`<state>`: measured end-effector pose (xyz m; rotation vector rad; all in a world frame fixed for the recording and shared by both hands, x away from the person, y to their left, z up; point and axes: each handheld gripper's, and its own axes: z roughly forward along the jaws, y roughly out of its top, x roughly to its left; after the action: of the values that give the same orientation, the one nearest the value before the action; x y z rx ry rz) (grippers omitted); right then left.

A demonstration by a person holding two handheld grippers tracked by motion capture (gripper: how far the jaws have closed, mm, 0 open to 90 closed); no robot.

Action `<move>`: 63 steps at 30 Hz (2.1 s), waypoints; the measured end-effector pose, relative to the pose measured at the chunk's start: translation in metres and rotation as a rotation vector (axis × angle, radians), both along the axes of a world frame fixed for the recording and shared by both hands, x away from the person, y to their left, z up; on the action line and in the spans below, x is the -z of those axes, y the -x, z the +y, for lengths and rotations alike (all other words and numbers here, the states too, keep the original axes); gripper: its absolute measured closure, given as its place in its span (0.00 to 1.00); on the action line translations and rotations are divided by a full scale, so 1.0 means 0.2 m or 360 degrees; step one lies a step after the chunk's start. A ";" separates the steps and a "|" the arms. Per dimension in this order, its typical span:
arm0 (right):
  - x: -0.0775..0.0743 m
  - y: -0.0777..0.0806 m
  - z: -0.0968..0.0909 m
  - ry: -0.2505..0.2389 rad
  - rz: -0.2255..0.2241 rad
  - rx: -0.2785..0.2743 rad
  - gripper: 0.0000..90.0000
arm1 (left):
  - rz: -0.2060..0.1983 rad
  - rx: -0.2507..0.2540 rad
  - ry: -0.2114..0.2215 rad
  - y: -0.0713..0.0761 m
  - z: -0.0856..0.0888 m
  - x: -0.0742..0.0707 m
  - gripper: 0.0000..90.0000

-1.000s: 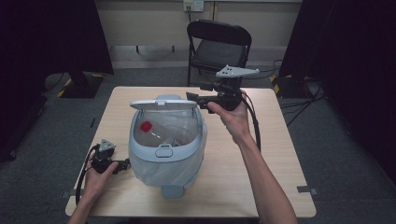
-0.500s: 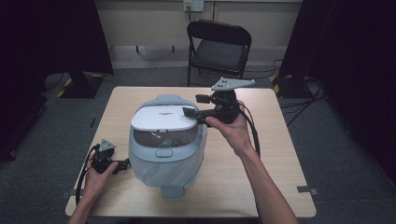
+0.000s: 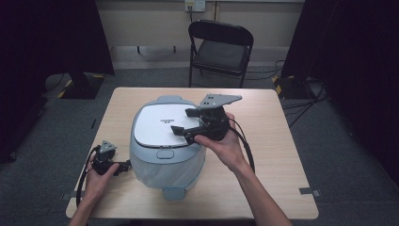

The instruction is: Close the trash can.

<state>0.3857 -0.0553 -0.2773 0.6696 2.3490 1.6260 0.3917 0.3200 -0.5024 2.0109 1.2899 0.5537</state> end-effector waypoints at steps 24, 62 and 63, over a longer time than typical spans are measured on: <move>0.04 0.18 0.08 0.0084 -0.0150 0.0049 0.29 | -0.0003 -0.0001 -0.0012 0.00 0.00 0.00 0.12; -0.01 -0.04 -0.33 -0.0085 -0.0055 0.0393 0.23 | -0.0001 0.0000 -0.0006 0.00 0.00 0.00 0.12; -0.01 -0.05 -0.37 -0.0081 -0.0034 0.0427 0.23 | -0.0001 -0.0001 -0.0006 0.00 0.00 0.00 0.12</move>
<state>0.3962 -0.1294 -0.2753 0.9276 2.1015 1.5685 0.3916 0.3201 -0.5023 2.0135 1.2898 0.5571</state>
